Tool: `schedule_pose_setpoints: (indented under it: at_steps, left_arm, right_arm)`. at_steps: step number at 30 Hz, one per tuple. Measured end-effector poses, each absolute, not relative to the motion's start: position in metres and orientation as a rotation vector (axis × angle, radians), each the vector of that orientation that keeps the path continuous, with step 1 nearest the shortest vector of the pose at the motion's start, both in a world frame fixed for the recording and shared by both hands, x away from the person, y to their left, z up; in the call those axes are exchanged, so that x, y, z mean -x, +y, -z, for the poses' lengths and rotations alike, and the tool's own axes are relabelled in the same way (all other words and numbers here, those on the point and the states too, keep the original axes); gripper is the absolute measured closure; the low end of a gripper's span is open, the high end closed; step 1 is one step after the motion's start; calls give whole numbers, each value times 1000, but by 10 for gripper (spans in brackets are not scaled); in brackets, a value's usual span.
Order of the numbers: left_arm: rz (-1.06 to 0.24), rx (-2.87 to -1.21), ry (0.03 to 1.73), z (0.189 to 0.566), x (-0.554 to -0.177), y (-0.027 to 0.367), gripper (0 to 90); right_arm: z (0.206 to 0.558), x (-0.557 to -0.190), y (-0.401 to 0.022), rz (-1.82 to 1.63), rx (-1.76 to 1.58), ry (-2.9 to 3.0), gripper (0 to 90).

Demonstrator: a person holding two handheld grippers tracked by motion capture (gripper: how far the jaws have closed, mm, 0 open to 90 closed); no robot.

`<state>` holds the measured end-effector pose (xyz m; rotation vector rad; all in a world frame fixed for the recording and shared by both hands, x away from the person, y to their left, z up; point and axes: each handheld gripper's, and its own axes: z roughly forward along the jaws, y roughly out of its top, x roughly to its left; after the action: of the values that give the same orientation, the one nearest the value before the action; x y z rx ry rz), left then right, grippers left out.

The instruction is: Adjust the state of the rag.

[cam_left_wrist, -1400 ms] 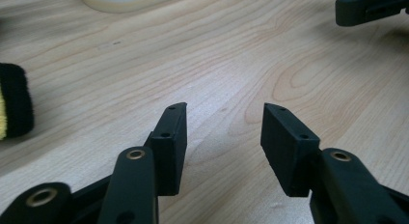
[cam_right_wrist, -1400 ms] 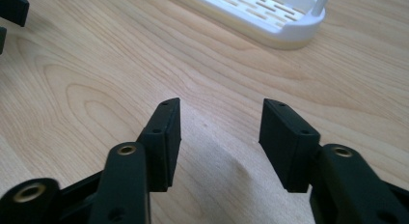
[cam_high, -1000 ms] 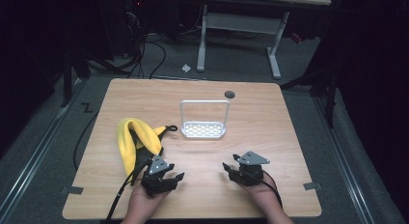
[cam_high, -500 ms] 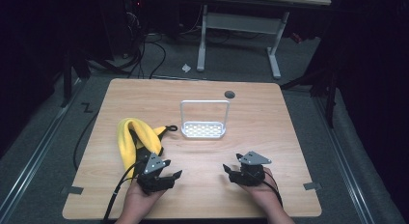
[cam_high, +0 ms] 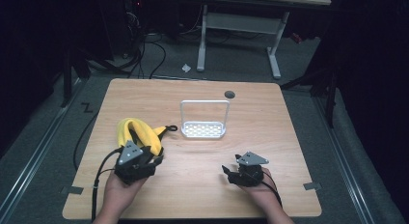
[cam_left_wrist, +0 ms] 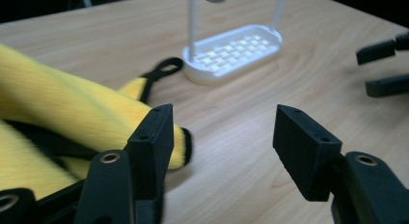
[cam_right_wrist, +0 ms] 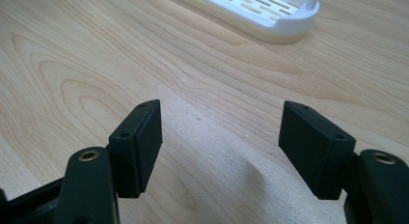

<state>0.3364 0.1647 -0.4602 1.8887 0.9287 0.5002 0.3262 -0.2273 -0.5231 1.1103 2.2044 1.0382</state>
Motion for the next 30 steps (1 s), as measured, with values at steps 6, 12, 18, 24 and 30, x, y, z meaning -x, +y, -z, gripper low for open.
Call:
schedule_pose_setpoints:
  at_steps: [6, 12, 18, 24, 30]
  left_arm:
    - [-581, -1812, 1054, 444, -362, 205, 382]
    - [-557, -1801, 1172, 442, -403, 220, 337]
    - [-509, -1841, 1299, 458, -434, 232, 465]
    - [-449, -2030, 1350, 497, -437, 231, 743]
    - [-472, -2058, 1273, 505, -417, 221, 774]
  right_arm:
    - [523, -325, -228, -1034, -1109, 2204, 330]
    - [524, -325, -228, -1038, -1101, 2214, 335]
    - [524, -326, -228, -1042, -1108, 2217, 340]
    - [525, -326, -228, -1041, -1099, 2225, 344]
    - [526, -326, -226, -1039, -1096, 2236, 350]
